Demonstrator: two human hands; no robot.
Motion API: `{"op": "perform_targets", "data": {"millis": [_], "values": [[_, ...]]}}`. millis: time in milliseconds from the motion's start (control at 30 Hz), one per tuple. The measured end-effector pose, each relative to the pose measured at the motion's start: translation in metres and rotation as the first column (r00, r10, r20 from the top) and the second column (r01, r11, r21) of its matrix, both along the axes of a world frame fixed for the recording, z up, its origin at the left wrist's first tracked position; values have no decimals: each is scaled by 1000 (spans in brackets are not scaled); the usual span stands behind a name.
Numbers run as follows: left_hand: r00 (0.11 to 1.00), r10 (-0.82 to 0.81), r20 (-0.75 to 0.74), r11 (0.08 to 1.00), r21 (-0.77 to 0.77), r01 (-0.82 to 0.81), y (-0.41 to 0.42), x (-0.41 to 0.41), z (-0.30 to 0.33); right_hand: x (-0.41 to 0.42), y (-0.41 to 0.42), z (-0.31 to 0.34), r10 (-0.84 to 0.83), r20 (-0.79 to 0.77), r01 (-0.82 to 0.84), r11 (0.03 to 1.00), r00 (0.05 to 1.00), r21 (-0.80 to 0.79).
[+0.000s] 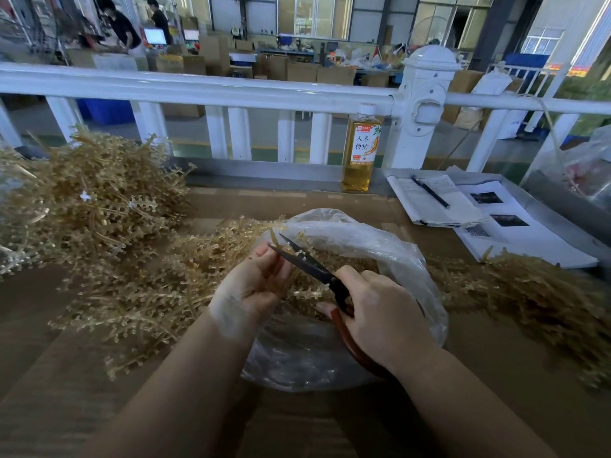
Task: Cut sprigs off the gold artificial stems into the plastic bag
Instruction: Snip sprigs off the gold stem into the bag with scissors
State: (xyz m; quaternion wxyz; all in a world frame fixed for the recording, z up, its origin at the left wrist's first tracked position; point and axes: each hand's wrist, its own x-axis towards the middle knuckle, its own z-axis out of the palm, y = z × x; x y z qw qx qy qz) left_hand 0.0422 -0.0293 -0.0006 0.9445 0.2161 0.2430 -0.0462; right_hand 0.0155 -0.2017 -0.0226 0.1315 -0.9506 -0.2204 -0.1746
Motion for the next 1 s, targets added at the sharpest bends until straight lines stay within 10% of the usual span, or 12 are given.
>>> {"op": "perform_targets", "data": {"millis": [700,1000], "values": [[1000,1,-24,988,153,3,-1,4,-4,2,-2,-6,36,-86,-31,998,996,52],[968,-105,227,951,309,31,-3,2,-13,-2,0,-1,13,-114,-5,997,993,72]]}}
